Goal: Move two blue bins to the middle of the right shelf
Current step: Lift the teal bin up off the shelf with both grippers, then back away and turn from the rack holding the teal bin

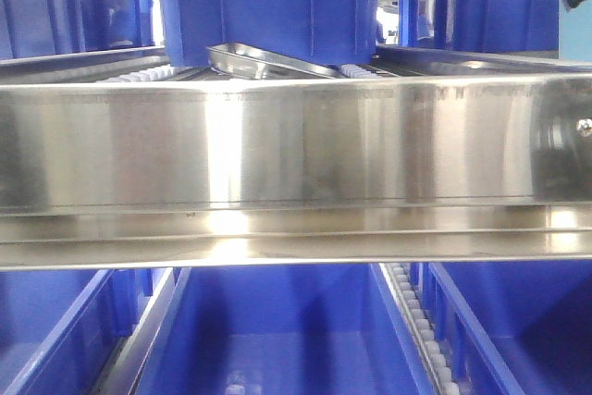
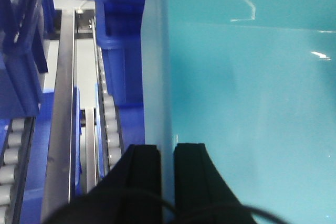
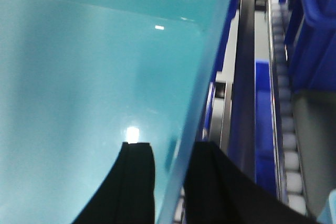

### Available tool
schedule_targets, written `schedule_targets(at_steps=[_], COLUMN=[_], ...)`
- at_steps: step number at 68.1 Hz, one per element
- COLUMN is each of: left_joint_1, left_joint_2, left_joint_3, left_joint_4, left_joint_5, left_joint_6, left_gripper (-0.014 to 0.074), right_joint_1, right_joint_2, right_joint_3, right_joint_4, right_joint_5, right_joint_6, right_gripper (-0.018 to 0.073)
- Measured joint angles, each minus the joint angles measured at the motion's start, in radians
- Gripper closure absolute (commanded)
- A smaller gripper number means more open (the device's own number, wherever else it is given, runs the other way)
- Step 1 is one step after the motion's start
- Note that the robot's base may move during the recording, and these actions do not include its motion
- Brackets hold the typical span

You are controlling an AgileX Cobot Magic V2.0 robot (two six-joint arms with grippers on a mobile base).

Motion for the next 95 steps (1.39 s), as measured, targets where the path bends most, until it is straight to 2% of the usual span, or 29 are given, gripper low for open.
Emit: schedule_targets(at_steps=[24, 95], left_joint_1=[0.002, 0.002], left_joint_2=[0.000, 0.000], left_joint_3=[0.000, 0.000], left_joint_4=[0.006, 0.007], left_joint_5=[-0.031, -0.031], left_joint_6=[0.000, 0.002], left_gripper=[0.0707, 0.0707], right_joint_1=[0.000, 0.000], right_joint_2=[0.000, 0.000], right_joint_3=[0.000, 0.000], right_joint_4=[-0.010, -0.012], right_joint_5=[-0.056, -0.060], right_joint_6=[0.000, 0.000], right_gripper=[0.0713, 0.0713])
